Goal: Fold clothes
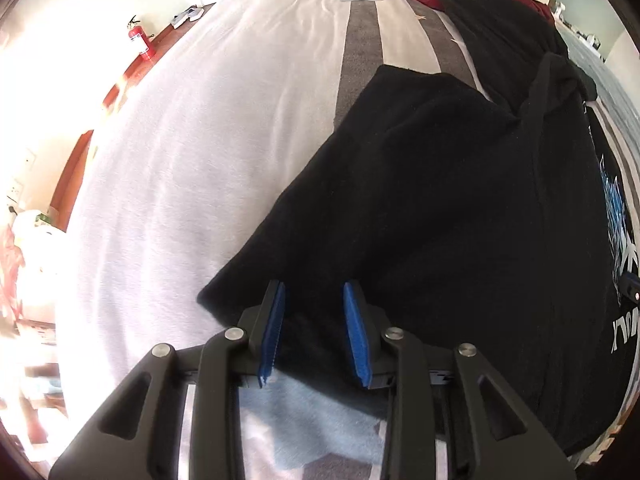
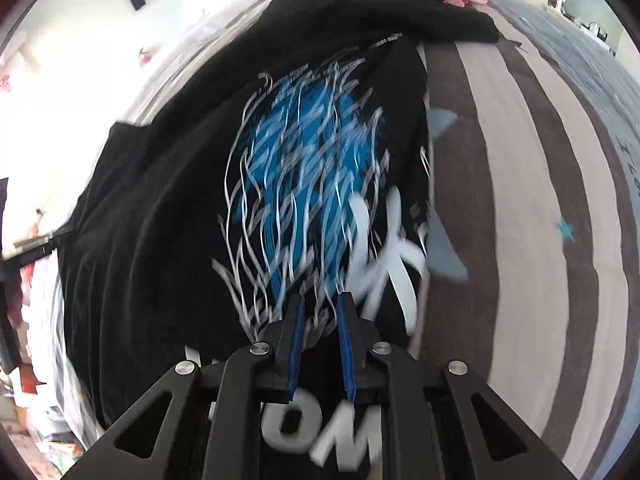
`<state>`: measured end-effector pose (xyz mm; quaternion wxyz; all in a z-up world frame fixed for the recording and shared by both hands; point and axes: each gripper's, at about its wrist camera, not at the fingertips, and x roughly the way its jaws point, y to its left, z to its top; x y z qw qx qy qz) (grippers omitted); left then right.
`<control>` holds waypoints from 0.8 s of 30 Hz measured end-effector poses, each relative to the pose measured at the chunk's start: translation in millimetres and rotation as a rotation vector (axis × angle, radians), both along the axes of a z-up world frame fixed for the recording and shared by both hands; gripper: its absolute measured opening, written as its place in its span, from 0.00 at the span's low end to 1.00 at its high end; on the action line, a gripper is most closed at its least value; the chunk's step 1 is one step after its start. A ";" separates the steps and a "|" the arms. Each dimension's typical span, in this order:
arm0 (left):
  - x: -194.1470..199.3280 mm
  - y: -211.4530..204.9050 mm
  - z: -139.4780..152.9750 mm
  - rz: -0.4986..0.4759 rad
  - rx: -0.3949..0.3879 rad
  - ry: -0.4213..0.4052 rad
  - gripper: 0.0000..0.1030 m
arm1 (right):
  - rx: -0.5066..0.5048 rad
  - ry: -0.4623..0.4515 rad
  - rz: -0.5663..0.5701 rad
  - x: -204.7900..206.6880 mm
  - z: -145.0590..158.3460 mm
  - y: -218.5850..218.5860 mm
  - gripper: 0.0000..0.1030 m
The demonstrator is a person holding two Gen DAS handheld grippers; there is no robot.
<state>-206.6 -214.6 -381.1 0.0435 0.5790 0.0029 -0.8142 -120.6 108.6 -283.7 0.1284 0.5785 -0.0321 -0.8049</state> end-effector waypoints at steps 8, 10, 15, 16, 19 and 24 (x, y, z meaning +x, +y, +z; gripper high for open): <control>-62.7 62.9 50.3 -0.129 -0.019 0.136 0.43 | -0.010 0.033 -0.071 -6.5 34.9 46.8 0.15; -91.2 101.9 59.6 -0.191 0.007 0.170 0.45 | -0.022 0.057 -0.129 -28.3 36.7 66.8 0.16; -165.4 223.6 78.9 -0.376 0.049 0.250 0.47 | -0.025 0.103 -0.211 -96.5 42.6 110.9 0.20; -179.1 245.8 83.0 -0.412 0.063 0.265 0.50 | -0.027 0.112 -0.220 -109.4 44.4 119.0 0.24; -217.0 290.6 93.8 -0.455 0.125 0.265 0.61 | -0.040 0.138 -0.221 -144.5 47.7 144.2 0.26; -261.3 353.7 85.2 -0.483 0.126 0.211 0.71 | -0.037 0.163 -0.215 -185.9 48.1 175.9 0.27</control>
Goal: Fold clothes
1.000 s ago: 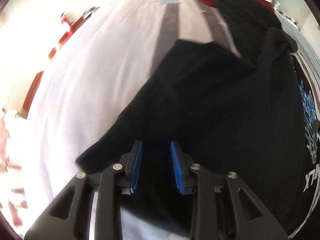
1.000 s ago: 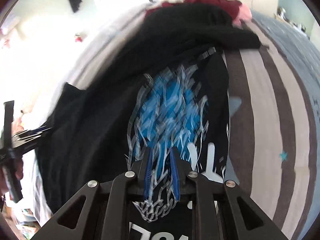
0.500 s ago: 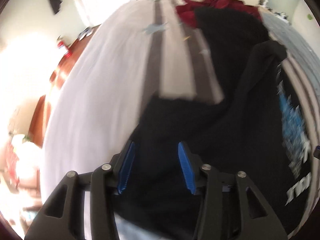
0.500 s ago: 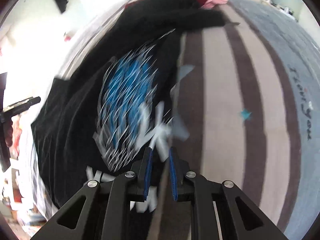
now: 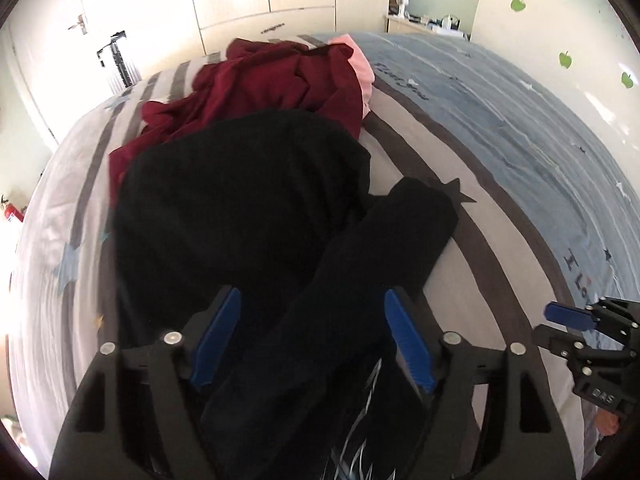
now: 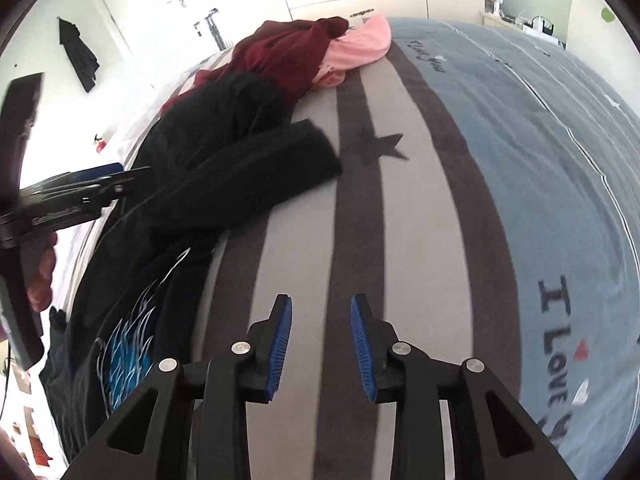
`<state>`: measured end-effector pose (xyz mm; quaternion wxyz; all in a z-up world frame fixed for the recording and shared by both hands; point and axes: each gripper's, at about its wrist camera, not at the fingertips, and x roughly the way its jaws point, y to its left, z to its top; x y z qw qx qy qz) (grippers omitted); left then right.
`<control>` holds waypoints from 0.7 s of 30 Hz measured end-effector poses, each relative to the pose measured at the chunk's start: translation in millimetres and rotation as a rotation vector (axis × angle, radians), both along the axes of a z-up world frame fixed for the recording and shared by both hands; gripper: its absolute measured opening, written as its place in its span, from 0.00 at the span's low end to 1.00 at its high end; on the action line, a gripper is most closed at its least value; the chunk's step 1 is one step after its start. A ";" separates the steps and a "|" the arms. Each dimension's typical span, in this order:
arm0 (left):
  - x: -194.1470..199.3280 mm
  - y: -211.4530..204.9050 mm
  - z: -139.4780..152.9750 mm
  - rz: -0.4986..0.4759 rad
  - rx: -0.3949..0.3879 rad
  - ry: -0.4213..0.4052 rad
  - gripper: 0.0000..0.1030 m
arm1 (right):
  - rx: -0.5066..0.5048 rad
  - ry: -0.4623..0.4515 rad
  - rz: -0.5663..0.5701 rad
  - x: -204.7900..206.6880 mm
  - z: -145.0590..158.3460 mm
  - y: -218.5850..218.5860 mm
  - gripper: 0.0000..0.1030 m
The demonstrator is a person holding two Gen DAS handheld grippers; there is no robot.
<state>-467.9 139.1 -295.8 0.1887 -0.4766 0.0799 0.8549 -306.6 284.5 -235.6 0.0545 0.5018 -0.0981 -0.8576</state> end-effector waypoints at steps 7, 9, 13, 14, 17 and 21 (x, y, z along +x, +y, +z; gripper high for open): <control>-19.1 38.1 -36.8 -0.141 0.034 -0.126 0.40 | -0.034 -0.021 -0.082 -11.8 -10.4 25.6 0.27; -15.5 41.4 -39.0 -0.162 0.015 -0.124 0.16 | -0.041 -0.028 -0.112 -7.4 -11.7 29.6 0.27; 5.7 62.0 -17.8 -0.222 0.084 -0.111 0.05 | -0.067 -0.042 -0.192 4.1 -14.2 40.9 0.27; 12.2 69.3 -11.4 -0.243 0.103 -0.104 0.05 | -0.067 -0.043 -0.211 7.1 -14.9 44.9 0.27; 36.2 96.9 4.1 -0.324 0.174 -0.114 0.05 | -0.073 -0.047 -0.281 20.3 -14.7 61.8 0.27; 80.6 141.9 -1.4 -0.456 0.216 -0.209 0.05 | -0.081 -0.064 -0.373 38.8 -13.7 86.5 0.27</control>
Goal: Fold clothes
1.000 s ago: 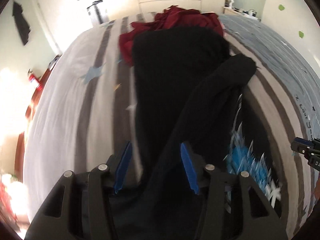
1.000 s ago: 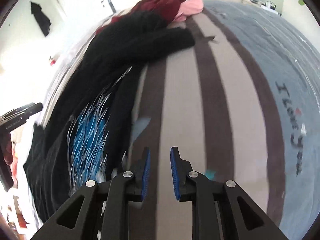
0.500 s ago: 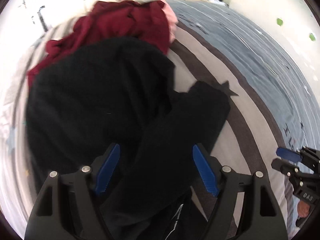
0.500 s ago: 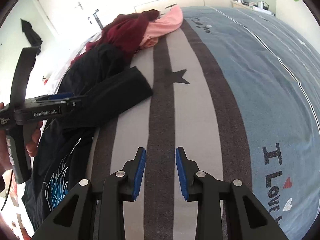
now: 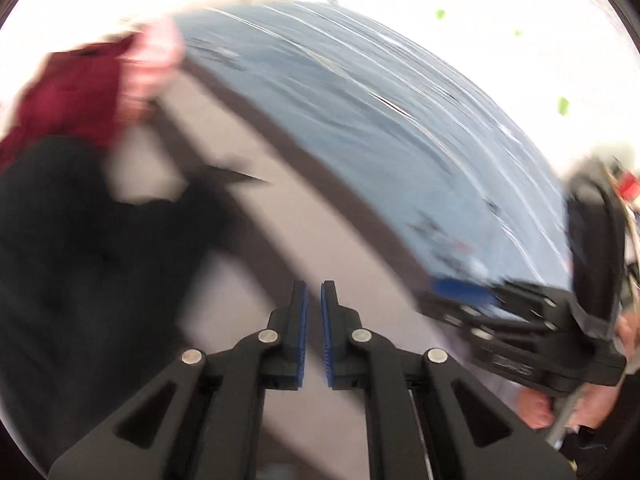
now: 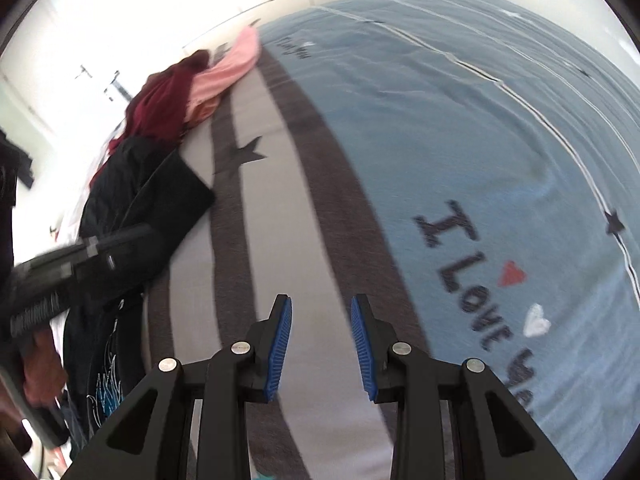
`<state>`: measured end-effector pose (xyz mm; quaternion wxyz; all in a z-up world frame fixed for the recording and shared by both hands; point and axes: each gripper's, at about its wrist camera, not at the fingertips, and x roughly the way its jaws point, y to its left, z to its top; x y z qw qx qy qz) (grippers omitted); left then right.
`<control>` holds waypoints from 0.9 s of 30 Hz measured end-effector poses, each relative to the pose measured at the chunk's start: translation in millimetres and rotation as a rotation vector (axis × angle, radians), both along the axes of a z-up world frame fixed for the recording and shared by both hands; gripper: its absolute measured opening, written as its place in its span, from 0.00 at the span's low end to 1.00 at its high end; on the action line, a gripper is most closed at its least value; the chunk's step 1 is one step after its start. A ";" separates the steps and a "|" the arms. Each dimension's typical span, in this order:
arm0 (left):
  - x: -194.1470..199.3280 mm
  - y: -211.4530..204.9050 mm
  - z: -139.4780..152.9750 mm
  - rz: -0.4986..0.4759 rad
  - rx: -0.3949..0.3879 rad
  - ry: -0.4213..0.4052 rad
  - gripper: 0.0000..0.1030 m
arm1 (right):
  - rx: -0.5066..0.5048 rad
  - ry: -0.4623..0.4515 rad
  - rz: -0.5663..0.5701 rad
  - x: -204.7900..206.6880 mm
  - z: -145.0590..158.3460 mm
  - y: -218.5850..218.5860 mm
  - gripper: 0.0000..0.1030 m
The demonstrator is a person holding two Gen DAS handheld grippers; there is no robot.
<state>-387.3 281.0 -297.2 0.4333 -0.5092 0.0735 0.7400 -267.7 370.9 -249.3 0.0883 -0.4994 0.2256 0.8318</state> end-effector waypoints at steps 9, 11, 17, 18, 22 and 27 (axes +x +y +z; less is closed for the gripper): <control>-28.6 -42.6 16.8 0.209 -0.039 0.159 0.57 | 0.030 -0.024 -0.017 16.8 -5.3 15.4 0.27; -51.2 -64.8 15.8 0.273 -0.079 0.166 0.57 | 0.027 -0.016 -0.010 15.0 -5.9 12.3 0.27; -80.2 -95.2 -10.0 0.287 -0.136 0.050 0.36 | 0.012 0.010 0.023 -0.8 -5.9 -6.9 0.28; -78.0 -94.8 -13.8 0.278 -0.157 0.054 0.24 | 0.013 0.013 0.030 -4.5 -5.7 -9.6 0.29; -69.1 -96.1 -21.1 0.301 -0.142 0.028 0.05 | 0.011 0.032 0.056 -19.3 -3.5 -15.9 0.32; -35.8 -82.2 -6.2 0.302 -0.055 -0.020 0.04 | 0.029 0.054 0.077 -35.3 5.2 -16.7 0.32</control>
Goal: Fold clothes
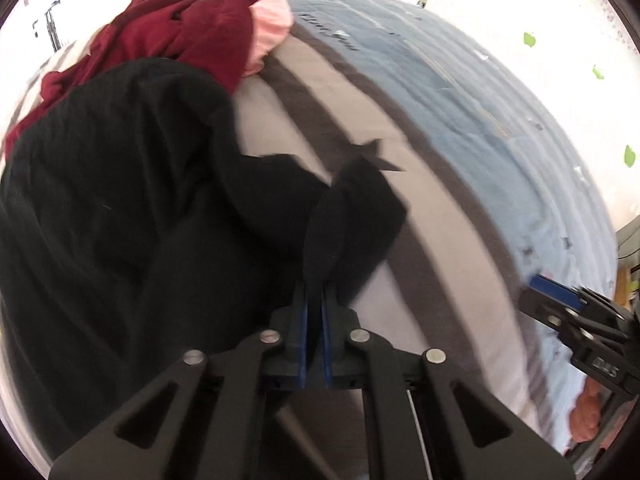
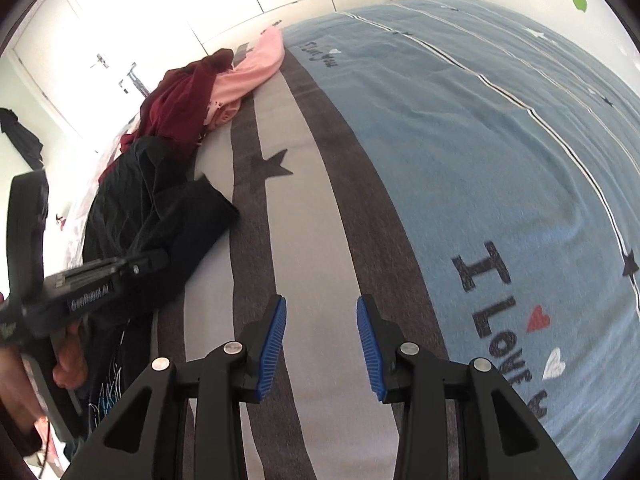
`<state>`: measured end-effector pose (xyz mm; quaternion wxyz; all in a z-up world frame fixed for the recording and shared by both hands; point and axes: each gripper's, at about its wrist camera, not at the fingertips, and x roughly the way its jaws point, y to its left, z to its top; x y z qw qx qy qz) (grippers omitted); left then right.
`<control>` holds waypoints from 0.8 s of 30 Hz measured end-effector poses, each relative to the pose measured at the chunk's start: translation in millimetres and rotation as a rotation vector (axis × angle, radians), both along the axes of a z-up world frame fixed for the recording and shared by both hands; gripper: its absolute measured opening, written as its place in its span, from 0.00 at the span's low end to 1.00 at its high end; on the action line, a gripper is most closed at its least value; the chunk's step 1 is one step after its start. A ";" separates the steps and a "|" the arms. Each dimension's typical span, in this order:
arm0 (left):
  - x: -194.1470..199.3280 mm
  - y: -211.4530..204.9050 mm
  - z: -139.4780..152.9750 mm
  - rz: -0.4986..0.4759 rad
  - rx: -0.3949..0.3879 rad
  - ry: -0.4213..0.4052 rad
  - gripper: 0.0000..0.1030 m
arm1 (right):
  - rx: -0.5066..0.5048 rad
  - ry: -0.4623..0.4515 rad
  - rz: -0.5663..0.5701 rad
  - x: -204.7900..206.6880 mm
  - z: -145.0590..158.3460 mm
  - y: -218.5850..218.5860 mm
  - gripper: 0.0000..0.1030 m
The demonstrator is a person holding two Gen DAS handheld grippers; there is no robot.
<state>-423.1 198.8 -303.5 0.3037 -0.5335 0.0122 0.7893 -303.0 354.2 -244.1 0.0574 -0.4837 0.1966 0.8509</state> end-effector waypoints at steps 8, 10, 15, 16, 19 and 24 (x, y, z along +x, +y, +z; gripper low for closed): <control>75.2 25.8 6.9 -0.078 0.084 -0.103 0.07 | 0.005 -0.022 -0.019 11.3 3.8 20.1 0.32; 77.9 17.3 11.8 -0.062 0.069 -0.083 0.20 | 0.008 -0.045 -0.015 12.7 -2.8 21.9 0.32; 81.8 -3.3 30.1 -0.093 0.084 -0.041 0.36 | -0.018 -0.055 0.001 13.1 -15.5 19.7 0.32; 79.4 -6.4 32.3 -0.099 0.081 -0.028 0.36 | -0.026 -0.053 0.005 12.1 -16.0 17.6 0.32; 67.3 2.7 25.3 -0.088 0.049 -0.015 0.39 | -0.041 -0.052 0.018 9.3 -18.5 11.5 0.32; 61.0 24.6 15.6 -0.166 0.051 0.011 0.39 | -0.022 -0.051 -0.023 15.0 -16.7 17.3 0.32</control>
